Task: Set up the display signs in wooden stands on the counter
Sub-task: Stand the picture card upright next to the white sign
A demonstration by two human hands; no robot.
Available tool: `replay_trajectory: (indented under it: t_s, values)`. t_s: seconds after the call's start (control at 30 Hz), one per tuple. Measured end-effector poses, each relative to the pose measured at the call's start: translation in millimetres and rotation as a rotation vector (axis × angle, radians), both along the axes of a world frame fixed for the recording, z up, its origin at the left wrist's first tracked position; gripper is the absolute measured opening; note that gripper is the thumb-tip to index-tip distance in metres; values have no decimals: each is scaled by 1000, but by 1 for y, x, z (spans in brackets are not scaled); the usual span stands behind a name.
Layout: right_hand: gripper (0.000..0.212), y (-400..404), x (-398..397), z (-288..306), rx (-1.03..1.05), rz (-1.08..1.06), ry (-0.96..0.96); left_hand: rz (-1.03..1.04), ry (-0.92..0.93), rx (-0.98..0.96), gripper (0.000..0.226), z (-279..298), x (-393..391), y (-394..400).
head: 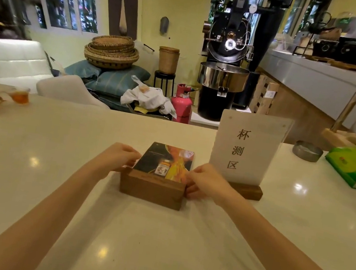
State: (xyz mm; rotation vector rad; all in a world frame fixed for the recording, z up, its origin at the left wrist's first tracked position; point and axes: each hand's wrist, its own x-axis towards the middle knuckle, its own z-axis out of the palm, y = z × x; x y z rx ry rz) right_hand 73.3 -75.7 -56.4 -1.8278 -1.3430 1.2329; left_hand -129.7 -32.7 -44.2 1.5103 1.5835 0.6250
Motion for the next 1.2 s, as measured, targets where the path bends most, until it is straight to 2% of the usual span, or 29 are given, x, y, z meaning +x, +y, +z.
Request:
replay_trajectory:
  t_s: [0.13, 0.33, 0.4, 0.47, 0.57, 0.77, 0.83, 1.2]
  values:
    - [24, 2, -6, -4, 1, -56, 52, 68, -51, -14, 28, -12, -8, 6]
    - [30, 1, -7, -6, 34, -63, 74, 4, -86, -87, 31, -15, -10, 7]
    - [26, 0, -7, -7, 58, -56, 60, 3, -89, -84, 33, -13, -9, 6]
    - [23, -1, -9, -8, 100, -52, 39, -2, -63, -66, 34, -12, -8, 4]
    - [29, -3, -12, -9, 161, -66, 44, 12, -61, -11, 38, -11, -9, 0]
    - [48, -3, -13, -9, 329, -95, 88, 22, -178, 107, 47, -13, -20, -5]
    - [49, -4, -14, -8, 391, -81, 81, 26, -210, 158, 44, -13, -22, -8]
    - [21, -15, -9, -1, 666, -17, -23, 51, -245, 422, 27, -16, -14, -22]
